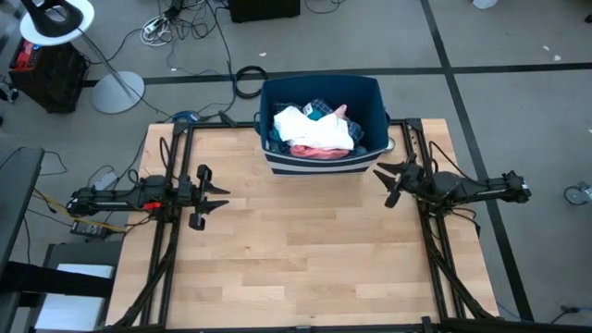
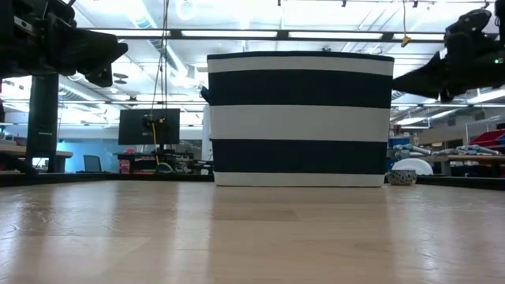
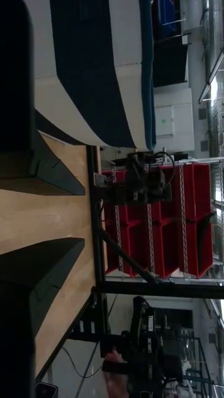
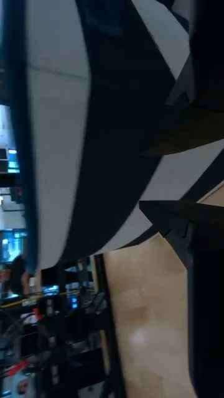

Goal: Sort clothes
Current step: Return to Home Position

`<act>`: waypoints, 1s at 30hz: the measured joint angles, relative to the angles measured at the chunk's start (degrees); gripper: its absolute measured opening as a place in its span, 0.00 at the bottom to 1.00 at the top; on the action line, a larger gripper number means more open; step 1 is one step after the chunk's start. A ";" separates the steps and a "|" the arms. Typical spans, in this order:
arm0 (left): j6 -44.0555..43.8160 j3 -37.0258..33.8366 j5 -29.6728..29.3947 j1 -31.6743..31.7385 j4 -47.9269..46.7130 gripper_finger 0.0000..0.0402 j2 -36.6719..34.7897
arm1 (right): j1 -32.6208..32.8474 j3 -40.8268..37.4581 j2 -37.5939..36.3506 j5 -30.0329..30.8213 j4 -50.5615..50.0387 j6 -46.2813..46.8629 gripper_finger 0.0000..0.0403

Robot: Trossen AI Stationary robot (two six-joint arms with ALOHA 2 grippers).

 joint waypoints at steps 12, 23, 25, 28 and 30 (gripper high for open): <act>0.00 0.00 0.00 0.00 0.00 0.31 -0.01 | 0.00 0.04 -0.02 -0.17 1.44 -0.01 0.32; -0.01 0.00 0.00 -0.01 0.00 0.31 -0.01 | 0.00 0.09 -0.02 -0.19 1.52 -0.01 0.32; 0.00 0.01 0.00 -0.01 0.00 0.31 -0.01 | 0.00 0.11 -0.02 -0.19 1.54 -0.01 0.32; 0.00 0.02 0.00 -0.01 0.00 0.31 0.00 | 0.00 0.13 -0.02 -0.20 1.59 -0.01 0.32; -0.02 0.00 0.00 -0.01 0.00 0.31 0.00 | 0.00 0.15 -0.02 -0.21 1.64 -0.01 0.32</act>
